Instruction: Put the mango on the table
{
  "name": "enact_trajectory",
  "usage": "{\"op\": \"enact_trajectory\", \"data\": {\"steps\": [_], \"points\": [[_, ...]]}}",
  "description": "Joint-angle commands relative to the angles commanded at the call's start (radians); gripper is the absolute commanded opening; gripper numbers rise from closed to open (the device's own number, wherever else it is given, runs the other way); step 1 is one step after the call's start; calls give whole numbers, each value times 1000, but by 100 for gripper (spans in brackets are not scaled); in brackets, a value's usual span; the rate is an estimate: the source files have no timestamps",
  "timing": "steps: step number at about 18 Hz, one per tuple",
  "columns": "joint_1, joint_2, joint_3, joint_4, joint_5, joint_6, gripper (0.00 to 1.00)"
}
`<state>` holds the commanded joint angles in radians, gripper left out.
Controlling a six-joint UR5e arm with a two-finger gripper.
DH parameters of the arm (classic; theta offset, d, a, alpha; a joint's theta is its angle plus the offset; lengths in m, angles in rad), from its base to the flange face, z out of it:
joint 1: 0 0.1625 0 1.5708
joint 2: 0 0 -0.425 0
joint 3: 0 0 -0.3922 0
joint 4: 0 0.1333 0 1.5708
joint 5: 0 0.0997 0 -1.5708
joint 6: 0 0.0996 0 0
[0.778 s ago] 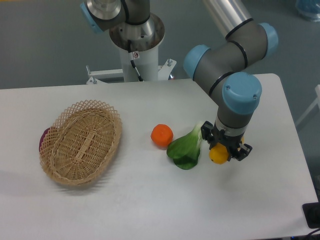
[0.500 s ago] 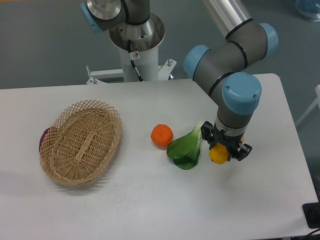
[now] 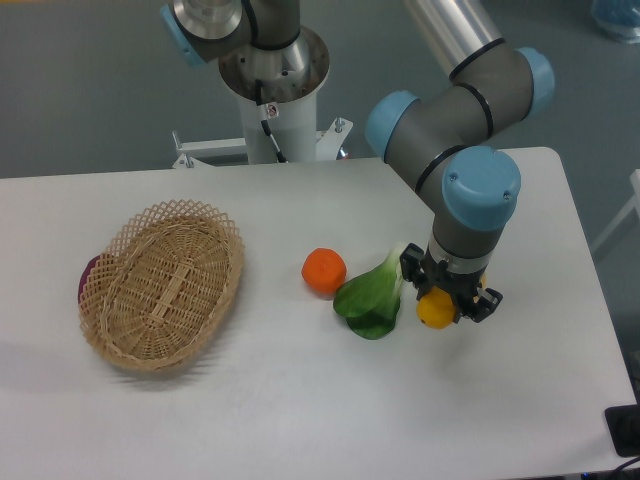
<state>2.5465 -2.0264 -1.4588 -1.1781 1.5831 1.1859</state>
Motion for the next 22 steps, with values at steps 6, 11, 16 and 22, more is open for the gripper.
{"op": "enact_trajectory", "data": {"steps": [6, 11, 16, 22], "points": [[-95, -17, 0, 2, 0, -162, 37], [-175, -55, -29, 101, 2, -308, 37], [-232, -68, -101, 262, 0, -391, 37], [-259, -97, -95, 262, -2, -393, 42]]}}
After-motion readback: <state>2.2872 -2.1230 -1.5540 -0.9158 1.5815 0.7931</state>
